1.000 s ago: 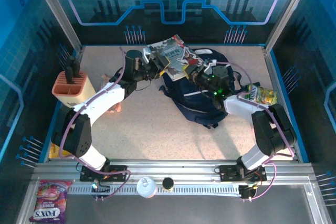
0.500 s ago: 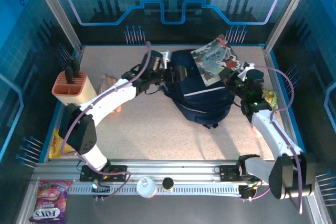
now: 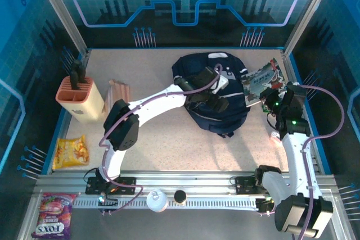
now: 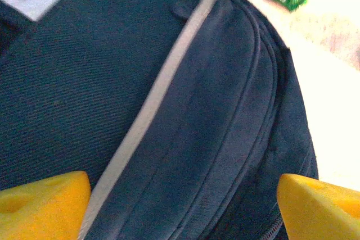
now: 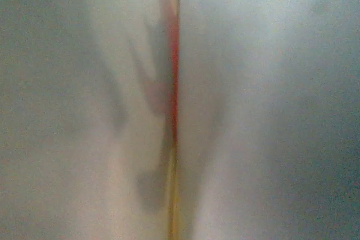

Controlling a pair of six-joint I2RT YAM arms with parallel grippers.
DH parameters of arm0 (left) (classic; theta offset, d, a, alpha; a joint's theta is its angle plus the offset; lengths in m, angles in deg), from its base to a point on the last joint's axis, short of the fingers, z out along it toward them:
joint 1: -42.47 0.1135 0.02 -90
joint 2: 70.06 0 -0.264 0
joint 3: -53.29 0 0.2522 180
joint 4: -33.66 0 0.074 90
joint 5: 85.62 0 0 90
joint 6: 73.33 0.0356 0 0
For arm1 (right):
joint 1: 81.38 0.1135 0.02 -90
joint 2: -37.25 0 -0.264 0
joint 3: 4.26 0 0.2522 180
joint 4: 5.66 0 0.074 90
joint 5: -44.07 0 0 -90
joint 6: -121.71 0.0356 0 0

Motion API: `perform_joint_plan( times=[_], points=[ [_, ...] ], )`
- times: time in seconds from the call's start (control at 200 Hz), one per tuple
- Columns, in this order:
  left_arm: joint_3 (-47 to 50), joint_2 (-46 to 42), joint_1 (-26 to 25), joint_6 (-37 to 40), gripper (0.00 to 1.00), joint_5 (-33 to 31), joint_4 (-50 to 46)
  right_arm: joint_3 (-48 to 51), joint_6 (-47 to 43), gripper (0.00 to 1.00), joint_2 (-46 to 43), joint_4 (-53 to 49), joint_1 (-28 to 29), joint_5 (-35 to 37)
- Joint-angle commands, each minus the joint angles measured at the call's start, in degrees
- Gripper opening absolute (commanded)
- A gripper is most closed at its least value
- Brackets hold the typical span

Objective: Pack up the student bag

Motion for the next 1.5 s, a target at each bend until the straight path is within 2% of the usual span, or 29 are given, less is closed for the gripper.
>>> perform_joint_plan(
  times=[0.0, 0.14, 0.44, 0.8, 0.895, 1.011, 1.231, 1.346, 1.496],
  points=[
    [-5.39, 3.65, -1.84, 9.01, 0.83, -1.89, -7.21, -2.30, -2.39, 0.00, -1.31, -2.55, -1.39, -0.32],
    [-12.78, 9.29, -2.87, 11.37, 0.72, -4.81, -12.89, -2.11, -2.22, 0.00, -1.33, -2.92, -1.71, -0.61],
    [-21.04, 16.11, -3.44, 15.13, 0.67, -8.27, -18.66, -1.71, -1.16, 0.00, -1.15, -2.49, -2.00, -0.78],
    [-27.05, 20.72, -3.40, 14.38, 0.51, -15.19, -20.99, -2.80, -1.72, 0.00, -1.65, -3.56, -2.36, -0.35],
    [-27.40, 20.56, -3.40, 14.08, 0.42, -14.95, -20.86, -3.41, -2.29, 0.00, -2.02, -4.42, -2.43, 0.37],
    [-27.76, 19.55, -3.36, 13.13, 0.26, -14.46, -20.40, -4.28, -3.39, 0.00, -2.54, -5.92, -2.37, 1.86],
    [-27.22, 15.56, -1.63, 7.90, 0.08, -11.10, -19.68, -5.58, -4.99, 0.00, -4.50, -9.79, -2.50, 6.50],
    [-25.23, 12.25, -0.02, 4.44, 0.00, -6.06, -17.88, -5.17, -5.17, 0.00, -5.36, -10.94, -2.63, 8.64],
    [-22.23, 7.45, 2.70, -1.33, 0.00, -0.85, -13.67, -5.58, -5.69, 0.00, -5.41, -13.64, -2.62, 10.70]
  ],
)
